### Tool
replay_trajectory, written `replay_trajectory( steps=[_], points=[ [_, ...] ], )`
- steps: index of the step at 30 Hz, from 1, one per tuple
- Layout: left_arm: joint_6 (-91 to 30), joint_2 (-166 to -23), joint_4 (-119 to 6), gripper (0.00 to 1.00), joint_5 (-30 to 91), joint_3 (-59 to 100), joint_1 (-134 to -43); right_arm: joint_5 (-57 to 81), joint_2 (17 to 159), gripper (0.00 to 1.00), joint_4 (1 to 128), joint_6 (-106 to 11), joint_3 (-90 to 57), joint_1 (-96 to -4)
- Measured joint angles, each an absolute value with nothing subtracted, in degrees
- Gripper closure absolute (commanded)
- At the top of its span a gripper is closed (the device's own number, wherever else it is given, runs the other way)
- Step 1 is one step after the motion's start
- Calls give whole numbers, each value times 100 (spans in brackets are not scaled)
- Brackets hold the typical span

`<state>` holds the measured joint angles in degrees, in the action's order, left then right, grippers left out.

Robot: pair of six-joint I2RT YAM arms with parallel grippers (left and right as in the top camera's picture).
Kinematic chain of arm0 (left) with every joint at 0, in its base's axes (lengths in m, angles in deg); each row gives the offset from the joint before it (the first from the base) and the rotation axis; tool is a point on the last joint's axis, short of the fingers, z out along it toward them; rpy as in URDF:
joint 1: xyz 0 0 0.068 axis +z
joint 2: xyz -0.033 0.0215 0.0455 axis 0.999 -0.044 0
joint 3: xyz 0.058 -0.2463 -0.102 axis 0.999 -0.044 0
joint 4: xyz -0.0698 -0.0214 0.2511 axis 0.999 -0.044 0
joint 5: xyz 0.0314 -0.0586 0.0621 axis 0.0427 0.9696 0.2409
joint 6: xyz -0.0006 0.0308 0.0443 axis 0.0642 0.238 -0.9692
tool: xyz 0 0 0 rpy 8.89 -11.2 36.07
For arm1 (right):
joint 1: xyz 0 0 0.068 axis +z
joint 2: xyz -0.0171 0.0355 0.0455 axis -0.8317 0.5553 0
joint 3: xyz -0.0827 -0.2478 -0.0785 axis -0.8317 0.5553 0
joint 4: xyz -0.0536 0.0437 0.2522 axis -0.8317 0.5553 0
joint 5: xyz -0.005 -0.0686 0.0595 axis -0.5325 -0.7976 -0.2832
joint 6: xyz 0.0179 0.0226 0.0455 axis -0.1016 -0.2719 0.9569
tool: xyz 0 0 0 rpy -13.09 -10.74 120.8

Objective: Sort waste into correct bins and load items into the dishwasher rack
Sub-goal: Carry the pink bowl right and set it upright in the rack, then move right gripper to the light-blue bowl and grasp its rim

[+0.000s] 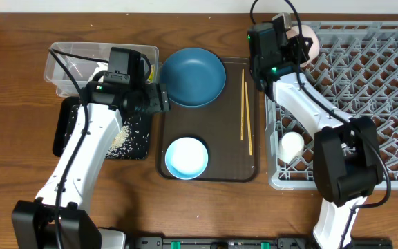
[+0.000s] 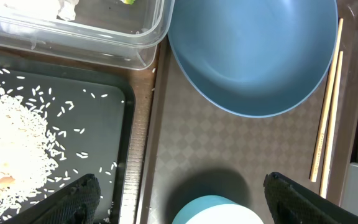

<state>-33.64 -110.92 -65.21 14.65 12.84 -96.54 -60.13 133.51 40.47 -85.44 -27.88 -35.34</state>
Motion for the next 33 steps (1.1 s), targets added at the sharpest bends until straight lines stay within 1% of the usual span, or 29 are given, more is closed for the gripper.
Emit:
replay_trajectory(
  steps=[2,4,7,14,16,20,21,22,28,33],
  points=[
    [-3364,-11092,-6521,13,1467,1284,-9654,-5936,13351,60,4075,-8548,-2788,-3473],
    [-3367,-11092,-6521,13,1467,1284,-9654,-5884,13355,53,4084,-8590,-2788,-3390],
    [-3364,-11092,-6519,13,1465,1284,-9654,-5834,13362,46,4081,-8590,-2788,-3318],
    [-3364,-11092,-6521,13,1467,1284,-9654,-5742,13383,40,3911,-8480,-2788,-3263],
    [-3364,-11092,-6521,13,1467,1284,-9654,-5703,13383,36,3918,-8362,-2788,-3266],
    [-3364,-11092,-6521,13,1467,1284,-9654,-5510,13362,13,4014,-8032,-2788,-3255],
    [-3364,-11092,-6521,13,1467,1284,-9654,-5412,13329,5,4095,-7960,-2788,-3248],
    [-3364,-11092,-6521,13,1467,1284,-9654,-5296,13283,1,4175,-7851,-2788,-3239],
    [-3367,-11092,-6519,13,1465,1284,-9654,-4312,12627,1,4807,-7215,-2788,-3187],
    [-3364,-11092,-6521,13,1465,1284,-9654,-2973,11880,1,5719,-6557,-2790,-3189]
  ],
)
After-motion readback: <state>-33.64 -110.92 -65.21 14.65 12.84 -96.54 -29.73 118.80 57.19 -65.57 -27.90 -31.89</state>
